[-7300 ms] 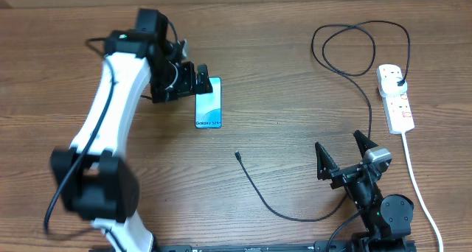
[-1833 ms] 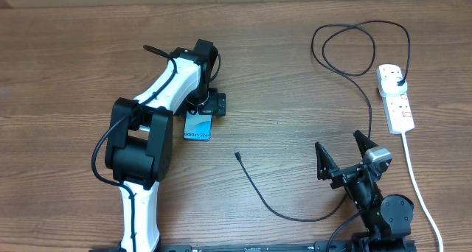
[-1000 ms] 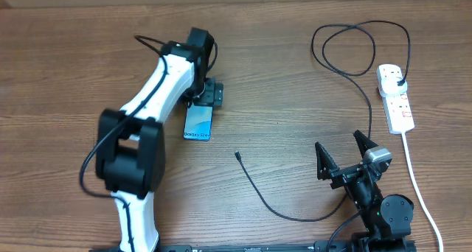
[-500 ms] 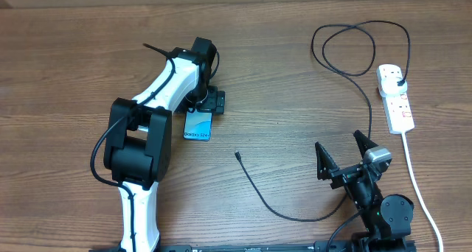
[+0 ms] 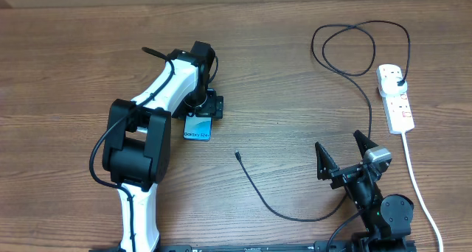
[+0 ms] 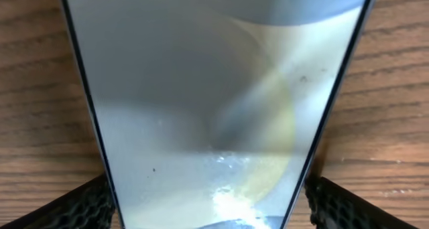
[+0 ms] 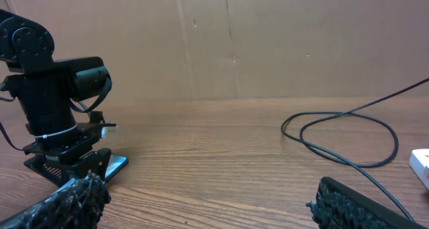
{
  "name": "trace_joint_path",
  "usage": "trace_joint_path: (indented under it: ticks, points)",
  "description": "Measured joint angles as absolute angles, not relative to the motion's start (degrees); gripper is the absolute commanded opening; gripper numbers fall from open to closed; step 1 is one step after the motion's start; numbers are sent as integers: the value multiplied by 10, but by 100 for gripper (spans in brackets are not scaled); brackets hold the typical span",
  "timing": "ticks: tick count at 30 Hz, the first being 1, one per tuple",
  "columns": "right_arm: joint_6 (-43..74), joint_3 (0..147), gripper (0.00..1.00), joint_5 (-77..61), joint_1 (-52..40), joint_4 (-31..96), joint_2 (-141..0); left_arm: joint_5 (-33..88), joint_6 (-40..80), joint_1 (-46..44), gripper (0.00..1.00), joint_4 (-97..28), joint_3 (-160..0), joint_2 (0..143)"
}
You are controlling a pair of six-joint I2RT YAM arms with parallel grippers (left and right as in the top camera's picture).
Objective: Plug charger to phone and switch on socket
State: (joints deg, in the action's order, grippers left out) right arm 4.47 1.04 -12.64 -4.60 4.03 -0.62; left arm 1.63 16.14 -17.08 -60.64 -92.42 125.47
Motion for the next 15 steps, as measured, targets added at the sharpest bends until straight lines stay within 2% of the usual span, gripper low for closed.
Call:
trace_joint_path:
  ticks: [15]
  points:
    - [45,10,100,-126,-46,40,-6,112,163,-167,86,-609,-923,1250]
